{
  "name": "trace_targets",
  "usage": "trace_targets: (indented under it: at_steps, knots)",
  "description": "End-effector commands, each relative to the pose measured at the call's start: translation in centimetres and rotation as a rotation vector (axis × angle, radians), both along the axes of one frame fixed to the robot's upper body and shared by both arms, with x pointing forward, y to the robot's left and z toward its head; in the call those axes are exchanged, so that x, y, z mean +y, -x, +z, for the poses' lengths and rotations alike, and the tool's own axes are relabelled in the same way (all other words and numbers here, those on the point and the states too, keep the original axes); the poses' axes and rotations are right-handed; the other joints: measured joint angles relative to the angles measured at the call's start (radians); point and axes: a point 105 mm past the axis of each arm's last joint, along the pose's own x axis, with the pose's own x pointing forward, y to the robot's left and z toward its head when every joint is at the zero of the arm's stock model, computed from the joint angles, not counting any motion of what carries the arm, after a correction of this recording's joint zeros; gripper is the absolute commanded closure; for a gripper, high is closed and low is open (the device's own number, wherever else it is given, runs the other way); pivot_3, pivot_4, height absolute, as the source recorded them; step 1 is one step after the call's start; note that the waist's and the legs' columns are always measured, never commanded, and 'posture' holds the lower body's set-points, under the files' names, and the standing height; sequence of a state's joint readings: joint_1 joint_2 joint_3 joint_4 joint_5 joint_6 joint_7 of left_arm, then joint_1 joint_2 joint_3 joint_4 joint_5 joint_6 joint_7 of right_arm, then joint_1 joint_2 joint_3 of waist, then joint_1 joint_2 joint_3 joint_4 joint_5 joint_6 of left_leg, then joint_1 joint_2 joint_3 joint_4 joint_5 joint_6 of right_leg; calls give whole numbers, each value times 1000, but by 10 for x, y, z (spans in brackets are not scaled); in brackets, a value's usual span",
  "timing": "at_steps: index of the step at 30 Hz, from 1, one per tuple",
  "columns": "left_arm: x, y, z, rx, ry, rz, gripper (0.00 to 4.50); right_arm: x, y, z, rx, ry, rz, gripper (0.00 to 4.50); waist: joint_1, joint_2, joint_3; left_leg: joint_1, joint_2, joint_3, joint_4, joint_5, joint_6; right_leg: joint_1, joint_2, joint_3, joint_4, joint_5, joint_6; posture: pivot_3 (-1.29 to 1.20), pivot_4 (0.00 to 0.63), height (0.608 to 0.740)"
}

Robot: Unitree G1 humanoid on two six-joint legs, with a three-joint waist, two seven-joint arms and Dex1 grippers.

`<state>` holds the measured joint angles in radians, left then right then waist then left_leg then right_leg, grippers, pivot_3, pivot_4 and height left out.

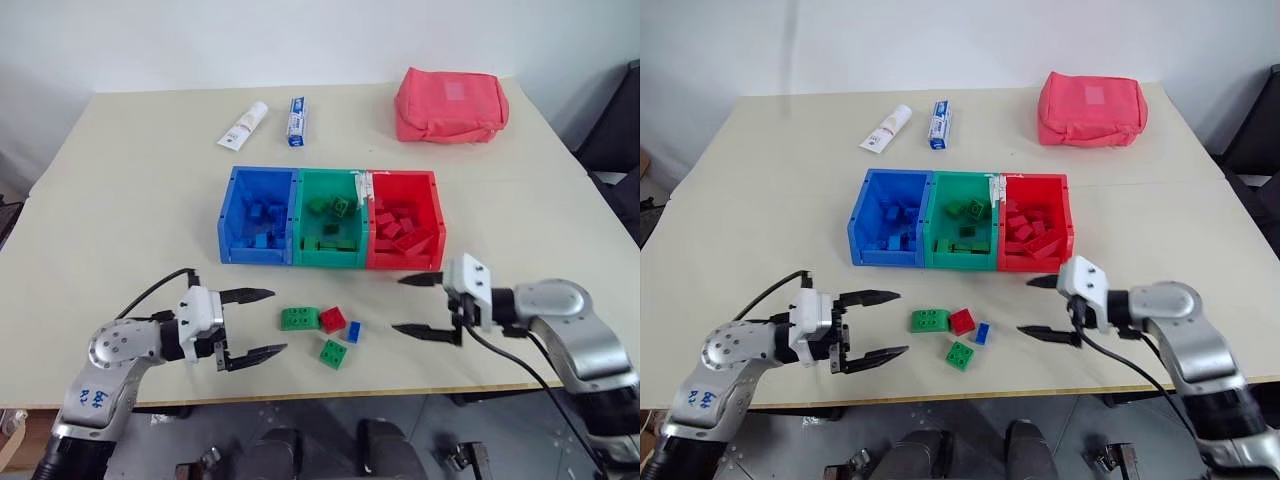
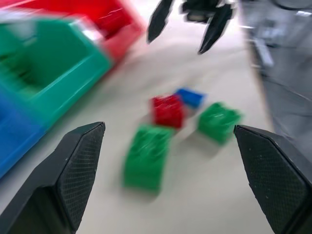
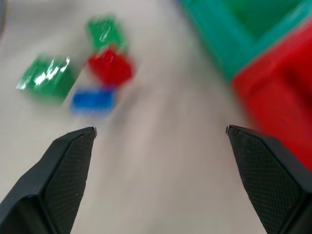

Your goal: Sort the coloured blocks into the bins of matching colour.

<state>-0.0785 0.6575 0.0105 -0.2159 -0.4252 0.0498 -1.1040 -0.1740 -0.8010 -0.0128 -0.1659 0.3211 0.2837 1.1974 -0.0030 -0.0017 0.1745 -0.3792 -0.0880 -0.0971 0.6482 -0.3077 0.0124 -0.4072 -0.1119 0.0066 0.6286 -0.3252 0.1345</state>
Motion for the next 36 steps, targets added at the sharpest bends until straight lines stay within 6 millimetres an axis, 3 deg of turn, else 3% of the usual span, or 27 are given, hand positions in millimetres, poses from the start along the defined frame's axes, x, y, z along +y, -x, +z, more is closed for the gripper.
trace_targets:
  at_steps: [1,6,13,20,23,31,36]
  knots:
    - [-5,1,3,-9,-23,-68,0,-3,8,8,-33,4,6,35,0,0,0,0,0,0,0,0,0,0,0,0,0,0,0,0,150,740]
    - [-10,1,1,0,-47,-146,0,23,13,3,-13,-32,7,35,2,0,0,0,0,-1,0,0,0,0,0,0,0,0,0,0,150,740]
    - [-3,-1,2,1,-42,-104,0,67,6,-8,9,-40,42,35,3,0,0,0,-1,-2,0,0,0,0,-1,1,0,0,0,0,150,740]
    - [-3,5,1,5,-35,-81,0,83,-1,-13,42,-41,43,35,3,0,0,0,-1,-3,0,0,0,0,-1,1,0,0,0,0,150,740]
    - [-2,5,1,2,-32,-65,0,90,3,-15,63,-33,84,555,3,0,0,0,-1,-3,1,0,0,1,-1,1,0,0,0,0,150,740]
    - [0,3,4,-17,-33,-38,0,93,2,-23,77,-8,94,3068,3,0,0,0,-1,-3,1,0,0,1,-1,1,0,0,0,0,150,740]
    - [2,1,5,-22,-16,-6,0,85,-7,-10,31,-30,68,3068,2,0,0,0,-1,-3,1,0,0,0,-1,0,0,0,0,0,150,740]
